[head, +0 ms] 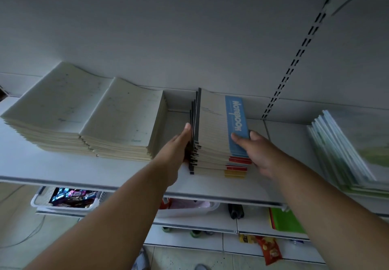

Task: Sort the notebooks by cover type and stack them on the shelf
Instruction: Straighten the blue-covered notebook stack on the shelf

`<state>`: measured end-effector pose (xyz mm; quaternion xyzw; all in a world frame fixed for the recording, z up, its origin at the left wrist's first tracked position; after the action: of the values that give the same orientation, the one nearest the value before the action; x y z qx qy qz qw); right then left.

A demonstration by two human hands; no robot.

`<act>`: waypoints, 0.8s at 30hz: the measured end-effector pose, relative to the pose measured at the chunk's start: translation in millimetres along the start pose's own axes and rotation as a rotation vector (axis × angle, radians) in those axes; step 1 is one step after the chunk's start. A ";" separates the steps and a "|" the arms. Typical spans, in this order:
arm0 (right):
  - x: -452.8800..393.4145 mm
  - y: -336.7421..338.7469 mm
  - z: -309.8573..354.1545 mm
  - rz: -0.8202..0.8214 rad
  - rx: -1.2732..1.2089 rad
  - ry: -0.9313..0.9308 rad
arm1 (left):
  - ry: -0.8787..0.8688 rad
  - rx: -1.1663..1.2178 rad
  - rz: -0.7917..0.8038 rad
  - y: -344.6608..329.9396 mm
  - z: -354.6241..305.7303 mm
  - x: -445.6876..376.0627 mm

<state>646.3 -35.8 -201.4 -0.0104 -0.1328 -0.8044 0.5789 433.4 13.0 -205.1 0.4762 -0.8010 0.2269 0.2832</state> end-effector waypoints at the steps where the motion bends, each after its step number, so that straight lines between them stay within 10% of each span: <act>1: -0.3 -0.2 2.2 0.009 0.022 0.005 | 0.033 0.010 -0.017 -3.3 -4.5 -1.6; 24: -19.5 0.1 14.5 0.002 -0.144 -0.096 | 0.159 0.122 0.022 -33.5 -53.4 -24.8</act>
<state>650.9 -14.5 -190.7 -0.0907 -0.1023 -0.8099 0.5705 485.6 47.8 -179.2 0.4643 -0.7657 0.3155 0.3140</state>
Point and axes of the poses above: each hand's wrist, its own x-axis away from the middle knuckle, its own y-axis out of the back of the hand, z = x × y, the point moved 10 cm from there along -x, towards the middle knuckle, and after that the axes turned 14 degrees about y, right-handed, at the moved point
